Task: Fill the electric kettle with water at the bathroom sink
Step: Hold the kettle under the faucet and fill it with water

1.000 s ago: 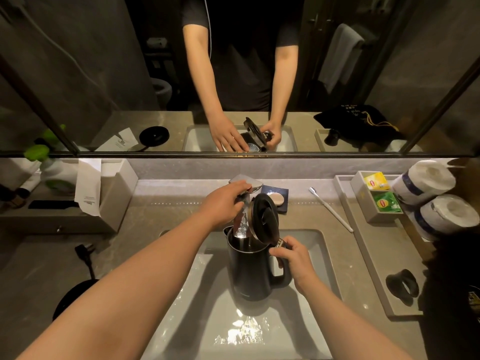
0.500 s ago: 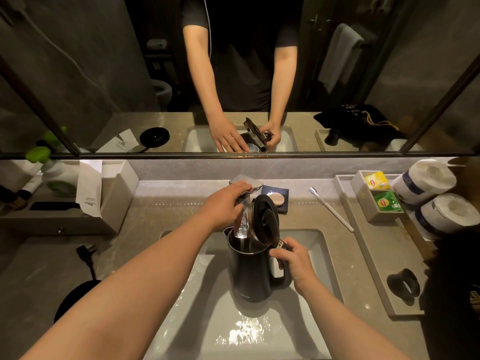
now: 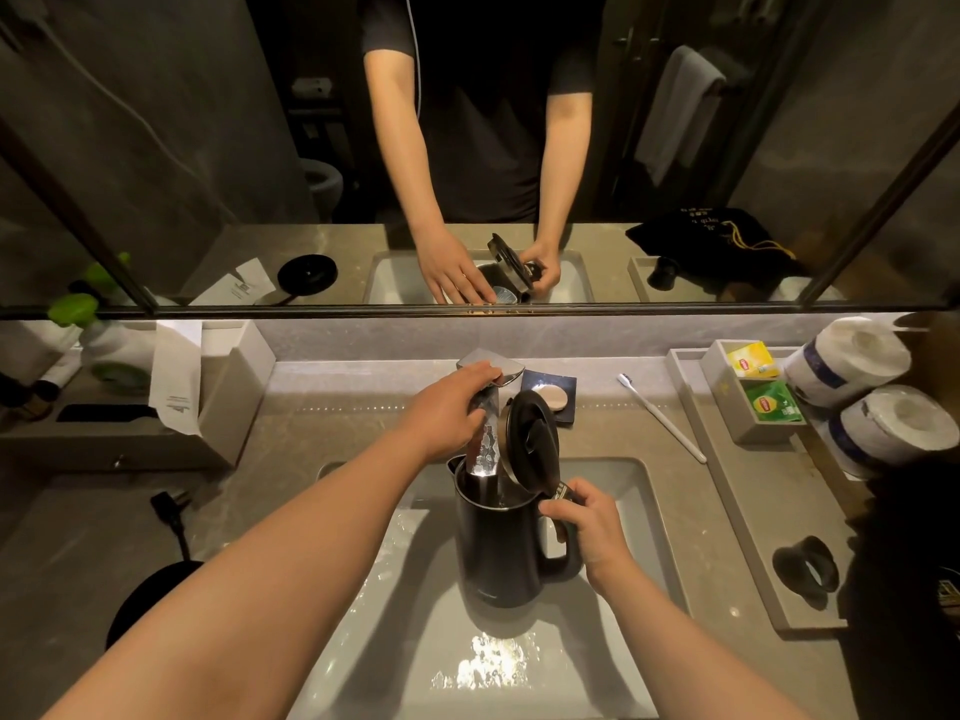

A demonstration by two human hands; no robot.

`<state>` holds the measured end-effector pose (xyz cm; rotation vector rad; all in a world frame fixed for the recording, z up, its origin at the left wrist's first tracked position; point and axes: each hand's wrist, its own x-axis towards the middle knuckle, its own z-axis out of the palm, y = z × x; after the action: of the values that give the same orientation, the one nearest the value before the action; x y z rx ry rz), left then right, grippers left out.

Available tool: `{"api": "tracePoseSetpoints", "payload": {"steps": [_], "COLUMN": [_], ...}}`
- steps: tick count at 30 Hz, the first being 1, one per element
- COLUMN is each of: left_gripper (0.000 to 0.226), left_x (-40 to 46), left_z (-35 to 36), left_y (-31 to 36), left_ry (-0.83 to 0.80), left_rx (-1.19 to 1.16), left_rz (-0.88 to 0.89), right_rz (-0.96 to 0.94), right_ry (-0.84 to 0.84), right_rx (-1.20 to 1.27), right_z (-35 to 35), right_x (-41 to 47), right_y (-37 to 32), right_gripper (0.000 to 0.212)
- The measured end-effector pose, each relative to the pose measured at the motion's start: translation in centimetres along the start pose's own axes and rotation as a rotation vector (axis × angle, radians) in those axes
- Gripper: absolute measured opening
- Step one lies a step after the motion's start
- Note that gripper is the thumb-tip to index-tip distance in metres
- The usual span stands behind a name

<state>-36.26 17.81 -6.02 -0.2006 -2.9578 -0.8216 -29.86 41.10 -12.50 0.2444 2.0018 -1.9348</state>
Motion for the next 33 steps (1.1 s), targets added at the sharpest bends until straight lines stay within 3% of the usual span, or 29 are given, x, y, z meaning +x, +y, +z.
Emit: {"api": "tracePoseSetpoints", "payload": {"steps": [33], "left_gripper": [0.068], "left_x": [-0.31], "left_z": [0.12], "left_y": [0.03], "left_ry": [-0.021], "left_rx": [-0.005], "left_rz": [0.010], "right_rz": [-0.017], "right_ry": [0.015], "right_rx": [-0.030], "right_z": [0.28], "right_x": [0.47], "right_y": [0.63], "right_gripper": [0.028]}}
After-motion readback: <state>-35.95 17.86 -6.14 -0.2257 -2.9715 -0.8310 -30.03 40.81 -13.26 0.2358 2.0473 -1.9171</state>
